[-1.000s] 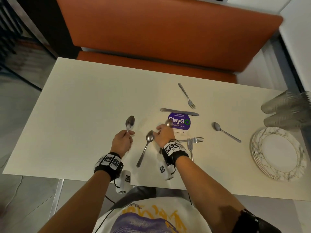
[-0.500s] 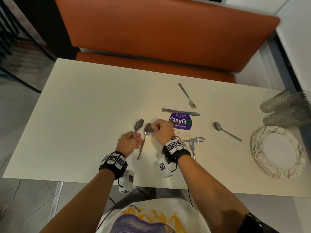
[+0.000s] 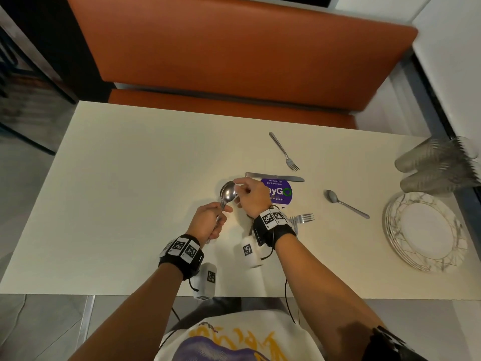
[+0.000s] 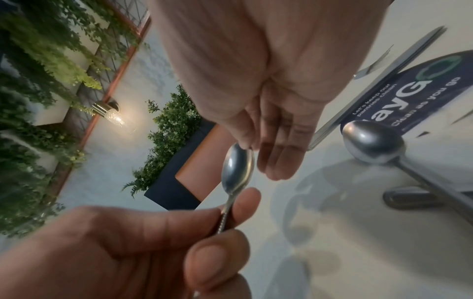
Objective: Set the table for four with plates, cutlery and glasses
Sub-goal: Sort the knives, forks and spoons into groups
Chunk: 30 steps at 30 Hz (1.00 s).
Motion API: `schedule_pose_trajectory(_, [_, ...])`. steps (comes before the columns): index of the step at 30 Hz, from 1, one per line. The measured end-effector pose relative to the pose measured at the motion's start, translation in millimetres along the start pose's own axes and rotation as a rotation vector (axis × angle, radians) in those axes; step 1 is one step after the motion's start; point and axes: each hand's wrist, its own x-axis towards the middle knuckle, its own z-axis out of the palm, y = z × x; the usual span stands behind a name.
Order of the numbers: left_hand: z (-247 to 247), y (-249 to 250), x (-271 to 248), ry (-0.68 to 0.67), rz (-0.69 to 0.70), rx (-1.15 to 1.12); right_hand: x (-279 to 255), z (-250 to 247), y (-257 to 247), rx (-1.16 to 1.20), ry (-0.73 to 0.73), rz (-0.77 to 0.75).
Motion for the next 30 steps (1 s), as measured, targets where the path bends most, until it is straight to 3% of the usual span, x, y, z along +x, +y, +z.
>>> schedule_pose_trajectory(9, [10.9, -3.0, 4.6, -0.006, -0.022, 0.076, 6.7, -26.4, -3.8, 0.114, 0.023, -0.029])
schedule_pose_trajectory(14, [13.6, -7.4, 10.8, 0.080, 0.001, 0.129, 15.9, -50.1, 30.1, -0.069, 0.155, 0.123])
schedule_pose_trajectory(18, [16.8, -10.2, 14.0, 0.105, 0.010, 0.130, 18.2, -52.7, 60.0, -0.241, 0.100, 0.282])
schedule_pose_trajectory(30, [31.6, -0.8, 24.4, 0.185, 0.072, 0.250, 31.3, -46.9, 58.9, -0.288, -0.018, 0.241])
